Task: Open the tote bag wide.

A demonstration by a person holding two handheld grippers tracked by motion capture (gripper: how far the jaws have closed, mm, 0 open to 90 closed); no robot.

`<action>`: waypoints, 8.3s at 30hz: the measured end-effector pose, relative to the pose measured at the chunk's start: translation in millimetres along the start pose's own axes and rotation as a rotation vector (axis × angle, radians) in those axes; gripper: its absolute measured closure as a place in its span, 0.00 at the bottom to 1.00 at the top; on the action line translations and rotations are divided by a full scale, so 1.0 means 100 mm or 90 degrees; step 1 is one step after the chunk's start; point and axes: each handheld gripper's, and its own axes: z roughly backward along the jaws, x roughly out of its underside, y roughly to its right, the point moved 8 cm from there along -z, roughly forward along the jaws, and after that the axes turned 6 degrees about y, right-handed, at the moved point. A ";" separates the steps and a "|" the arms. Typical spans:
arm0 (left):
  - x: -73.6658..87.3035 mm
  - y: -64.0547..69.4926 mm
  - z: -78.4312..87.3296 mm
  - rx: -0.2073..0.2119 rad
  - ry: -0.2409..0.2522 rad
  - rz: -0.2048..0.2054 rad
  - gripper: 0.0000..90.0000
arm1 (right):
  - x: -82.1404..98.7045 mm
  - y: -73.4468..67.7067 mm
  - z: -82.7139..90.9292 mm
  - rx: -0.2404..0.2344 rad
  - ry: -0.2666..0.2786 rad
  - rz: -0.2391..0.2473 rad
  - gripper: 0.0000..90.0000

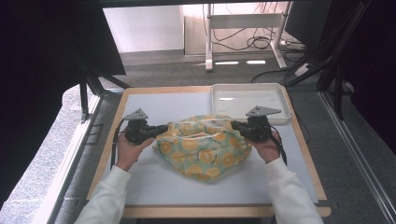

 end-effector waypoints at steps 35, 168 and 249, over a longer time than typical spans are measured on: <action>0.16 0.19 0.22 0.017 0.010 -0.005 1.00 | 0.21 -0.18 0.33 -0.014 0.006 -0.009 0.97; 0.30 0.43 0.32 -0.023 -0.008 0.001 0.39 | 0.29 -0.43 0.58 0.008 0.005 -0.019 0.44; 0.48 0.62 -0.43 0.053 -0.129 -0.034 1.00 | 0.45 -0.72 -0.03 -0.066 -0.092 -0.010 0.98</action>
